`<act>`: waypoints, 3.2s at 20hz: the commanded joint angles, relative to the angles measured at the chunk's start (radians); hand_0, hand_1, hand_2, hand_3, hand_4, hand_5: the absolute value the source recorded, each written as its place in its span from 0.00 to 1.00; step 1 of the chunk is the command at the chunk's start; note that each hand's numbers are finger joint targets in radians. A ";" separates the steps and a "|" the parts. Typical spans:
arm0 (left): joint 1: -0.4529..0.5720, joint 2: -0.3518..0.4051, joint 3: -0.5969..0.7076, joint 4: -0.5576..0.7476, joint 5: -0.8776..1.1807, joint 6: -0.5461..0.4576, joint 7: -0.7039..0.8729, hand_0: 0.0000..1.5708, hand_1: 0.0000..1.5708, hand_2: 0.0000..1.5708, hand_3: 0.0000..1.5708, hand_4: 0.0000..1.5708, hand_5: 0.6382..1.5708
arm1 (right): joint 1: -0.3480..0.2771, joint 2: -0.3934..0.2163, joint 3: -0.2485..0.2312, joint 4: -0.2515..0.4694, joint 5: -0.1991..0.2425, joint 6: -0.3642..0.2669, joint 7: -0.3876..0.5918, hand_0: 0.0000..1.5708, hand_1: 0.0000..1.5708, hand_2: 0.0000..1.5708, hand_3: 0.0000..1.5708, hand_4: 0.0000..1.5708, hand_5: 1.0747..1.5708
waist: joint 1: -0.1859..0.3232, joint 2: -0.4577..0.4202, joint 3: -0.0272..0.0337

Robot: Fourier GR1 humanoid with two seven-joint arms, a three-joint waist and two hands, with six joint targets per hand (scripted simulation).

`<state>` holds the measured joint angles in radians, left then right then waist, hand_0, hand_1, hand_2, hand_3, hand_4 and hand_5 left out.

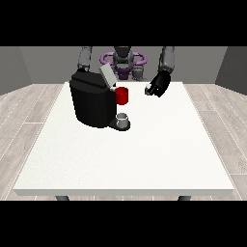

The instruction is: Insert the coffee pod into the coffee machine and close the lid

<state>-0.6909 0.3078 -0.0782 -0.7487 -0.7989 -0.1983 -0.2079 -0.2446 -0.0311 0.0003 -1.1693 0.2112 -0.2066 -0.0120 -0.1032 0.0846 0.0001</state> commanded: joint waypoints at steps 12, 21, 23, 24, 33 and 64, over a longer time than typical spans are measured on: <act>-0.258 0.033 0.067 -0.082 0.034 -0.228 0.087 0.85 0.85 0.86 0.84 0.38 1.00 | -0.073 -0.025 -0.058 0.030 -0.079 0.070 -0.071 0.00 0.00 0.00 0.00 0.00 1.00 | -0.040 -0.004 0.0004; -0.396 0.093 0.210 -0.003 0.107 -0.263 0.170 0.76 0.76 0.79 0.80 0.31 1.00 | -0.046 -0.028 -0.013 -0.069 -0.057 0.081 -0.050 0.00 0.00 0.00 0.00 0.00 1.00 | -0.167 0.036 0.0002; -0.455 0.109 0.206 -0.005 0.109 -0.298 0.158 0.80 0.80 0.82 0.81 0.31 1.00 | -0.157 -0.037 -0.036 -0.064 -0.047 0.051 0.017 0.00 0.00 0.00 0.00 0.00 1.00 | -0.137 0.080 0.0001; -0.432 0.079 0.207 0.006 0.098 -0.245 0.180 0.77 0.77 0.81 0.80 0.30 1.00 | -0.119 -0.029 -0.006 -0.097 -0.038 0.064 0.026 0.00 0.00 0.00 0.00 0.00 1.00 | -0.171 0.059 -0.0001; -0.514 0.127 0.211 0.031 0.073 -0.224 0.150 0.81 0.81 0.83 0.80 0.30 1.00 | -0.151 -0.011 -0.019 -0.114 -0.044 0.037 -0.013 0.00 0.00 0.00 0.00 0.00 1.00 | -0.199 0.162 0.0002; -0.588 0.149 0.221 0.099 0.056 -0.230 0.095 0.77 0.77 0.79 0.77 0.23 1.00 | -0.215 -0.074 -0.093 -0.077 -0.077 0.056 -0.012 0.00 0.00 0.00 0.00 0.00 1.00 | -0.192 0.232 0.0004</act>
<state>-1.2679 0.4406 0.1344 -0.6473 -0.7514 -0.4143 -0.0933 -0.4633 -0.0752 -0.0662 -1.2629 0.1594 -0.1822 0.0062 -0.3003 0.3089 0.0002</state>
